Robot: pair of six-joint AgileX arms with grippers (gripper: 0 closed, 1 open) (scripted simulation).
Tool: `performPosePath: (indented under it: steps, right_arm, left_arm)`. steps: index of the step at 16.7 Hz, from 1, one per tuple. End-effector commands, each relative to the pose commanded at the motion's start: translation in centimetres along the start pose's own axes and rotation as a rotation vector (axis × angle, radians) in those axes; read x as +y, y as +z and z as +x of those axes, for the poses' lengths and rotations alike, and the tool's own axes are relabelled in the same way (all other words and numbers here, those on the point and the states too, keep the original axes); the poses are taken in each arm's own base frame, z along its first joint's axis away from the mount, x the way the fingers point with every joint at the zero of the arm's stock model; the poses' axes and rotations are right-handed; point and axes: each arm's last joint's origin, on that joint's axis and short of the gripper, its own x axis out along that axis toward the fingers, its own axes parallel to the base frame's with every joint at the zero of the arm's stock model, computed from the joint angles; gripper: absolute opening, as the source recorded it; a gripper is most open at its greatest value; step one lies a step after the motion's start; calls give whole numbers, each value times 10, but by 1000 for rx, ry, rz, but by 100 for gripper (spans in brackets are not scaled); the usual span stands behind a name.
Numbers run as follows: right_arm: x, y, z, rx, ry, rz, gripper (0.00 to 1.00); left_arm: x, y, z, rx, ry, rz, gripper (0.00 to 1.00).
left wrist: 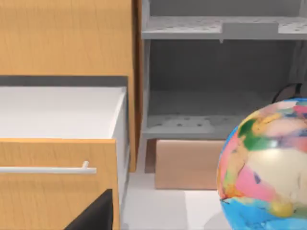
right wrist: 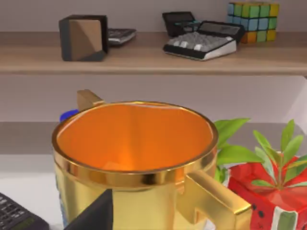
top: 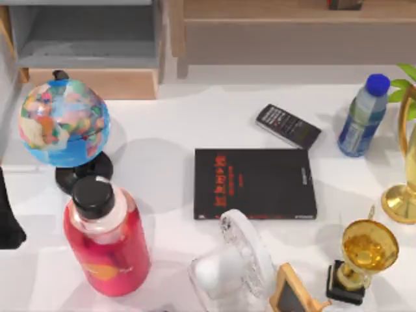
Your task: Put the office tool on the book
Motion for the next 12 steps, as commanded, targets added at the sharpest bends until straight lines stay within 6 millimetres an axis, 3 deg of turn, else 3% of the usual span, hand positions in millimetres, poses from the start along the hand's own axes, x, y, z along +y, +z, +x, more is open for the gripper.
performPosePath:
  steps: [3, 6, 12]
  right_arm:
    - [0, 0, 0, 0, 0, 0, 100]
    - [0, 0, 0, 0, 0, 0, 100]
    - [0, 0, 0, 0, 0, 0, 100]
  left_arm:
    - [0, 2, 0, 6, 3, 3, 100]
    - [3, 17, 1, 57, 28, 34, 100]
    - [14, 94, 21, 300, 97, 143, 100]
